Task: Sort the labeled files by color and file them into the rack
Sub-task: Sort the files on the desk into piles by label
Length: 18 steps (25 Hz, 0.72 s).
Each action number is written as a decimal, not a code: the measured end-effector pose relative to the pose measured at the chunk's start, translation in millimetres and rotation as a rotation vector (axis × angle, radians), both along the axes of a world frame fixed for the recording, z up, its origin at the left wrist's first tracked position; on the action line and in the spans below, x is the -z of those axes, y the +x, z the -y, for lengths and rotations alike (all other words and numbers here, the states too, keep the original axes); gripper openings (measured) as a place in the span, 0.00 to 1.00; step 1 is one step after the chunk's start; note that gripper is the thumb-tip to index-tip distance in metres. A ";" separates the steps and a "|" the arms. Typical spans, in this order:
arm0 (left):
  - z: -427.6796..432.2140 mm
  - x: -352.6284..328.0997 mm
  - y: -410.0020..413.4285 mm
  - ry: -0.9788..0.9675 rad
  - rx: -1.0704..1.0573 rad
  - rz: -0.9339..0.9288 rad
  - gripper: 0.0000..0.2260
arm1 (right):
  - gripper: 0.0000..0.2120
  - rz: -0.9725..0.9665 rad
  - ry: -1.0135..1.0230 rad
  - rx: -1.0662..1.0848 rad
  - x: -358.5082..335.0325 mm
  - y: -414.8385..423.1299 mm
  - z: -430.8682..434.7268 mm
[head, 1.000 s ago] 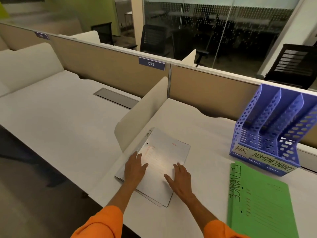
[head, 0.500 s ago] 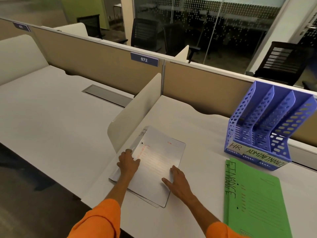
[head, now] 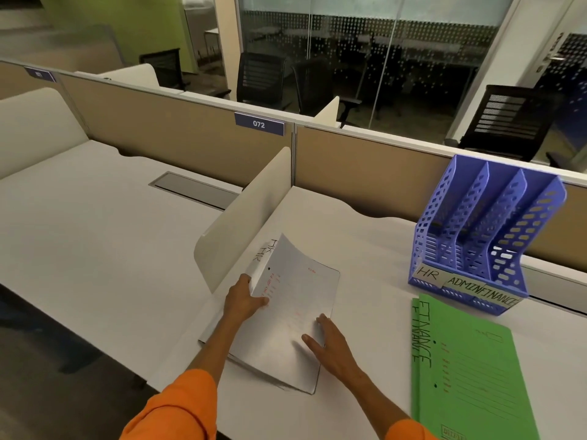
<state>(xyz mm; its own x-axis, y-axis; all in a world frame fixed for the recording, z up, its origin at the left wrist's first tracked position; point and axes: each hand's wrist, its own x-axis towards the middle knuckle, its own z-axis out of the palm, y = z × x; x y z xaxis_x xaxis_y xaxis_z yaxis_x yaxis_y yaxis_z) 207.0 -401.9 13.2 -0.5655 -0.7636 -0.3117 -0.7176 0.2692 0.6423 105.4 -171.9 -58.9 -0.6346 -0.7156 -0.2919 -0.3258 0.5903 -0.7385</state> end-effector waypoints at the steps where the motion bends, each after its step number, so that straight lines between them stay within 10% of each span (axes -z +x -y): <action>1: -4.1 -6.0 -2.4 -0.006 -0.011 -0.020 0.28 | 0.38 0.026 -0.027 0.026 -3.8 -2.0 -4.6; 9: -74.8 -74.5 -45.3 -0.102 -0.104 -0.333 0.24 | 0.39 0.173 -0.196 0.407 -45.0 -51.5 -49.3; 18: -205.9 -128.6 -114.1 -0.056 -0.156 -0.721 0.18 | 0.18 1.014 -0.618 0.610 -94.8 -99.9 -87.7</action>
<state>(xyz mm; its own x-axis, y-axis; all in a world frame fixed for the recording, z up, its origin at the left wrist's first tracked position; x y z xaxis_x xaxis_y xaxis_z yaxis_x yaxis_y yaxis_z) 92.9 -196.0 141.7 -0.4987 -0.8557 0.1379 -0.1551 0.2447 0.9571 5.6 -84.2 35.9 -0.5948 -0.5817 -0.5547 0.7173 -0.0727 -0.6930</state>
